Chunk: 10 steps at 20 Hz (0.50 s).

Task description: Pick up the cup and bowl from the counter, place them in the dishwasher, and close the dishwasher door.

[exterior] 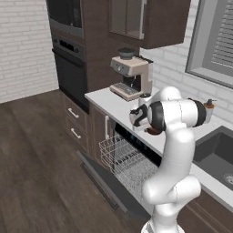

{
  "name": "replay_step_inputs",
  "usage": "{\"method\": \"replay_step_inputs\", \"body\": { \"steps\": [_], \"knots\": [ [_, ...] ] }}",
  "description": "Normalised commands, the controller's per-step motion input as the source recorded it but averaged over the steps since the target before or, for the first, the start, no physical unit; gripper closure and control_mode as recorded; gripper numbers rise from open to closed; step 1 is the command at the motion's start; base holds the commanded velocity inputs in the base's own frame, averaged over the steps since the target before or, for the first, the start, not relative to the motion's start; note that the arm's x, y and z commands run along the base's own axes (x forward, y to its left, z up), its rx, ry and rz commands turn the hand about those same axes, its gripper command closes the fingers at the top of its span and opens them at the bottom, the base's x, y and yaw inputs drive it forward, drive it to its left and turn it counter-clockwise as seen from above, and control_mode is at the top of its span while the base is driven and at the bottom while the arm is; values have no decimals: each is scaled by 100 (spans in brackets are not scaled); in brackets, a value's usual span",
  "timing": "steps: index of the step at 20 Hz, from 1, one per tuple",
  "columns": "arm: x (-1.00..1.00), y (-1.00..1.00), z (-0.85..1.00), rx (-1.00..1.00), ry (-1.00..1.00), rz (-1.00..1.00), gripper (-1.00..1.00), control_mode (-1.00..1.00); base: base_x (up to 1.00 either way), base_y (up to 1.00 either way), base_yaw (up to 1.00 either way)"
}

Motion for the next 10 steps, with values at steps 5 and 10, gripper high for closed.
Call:
{"method": "replay_step_inputs", "body": {
  "steps": [5, 10],
  "knots": [
    [-96, 11, 0, 3, 0, 0, 100, -100, 0, 0, 0],
    [-99, 73, 9, 1, 0, 0, 100, -100, 0, 0, 0]
  ]
}}
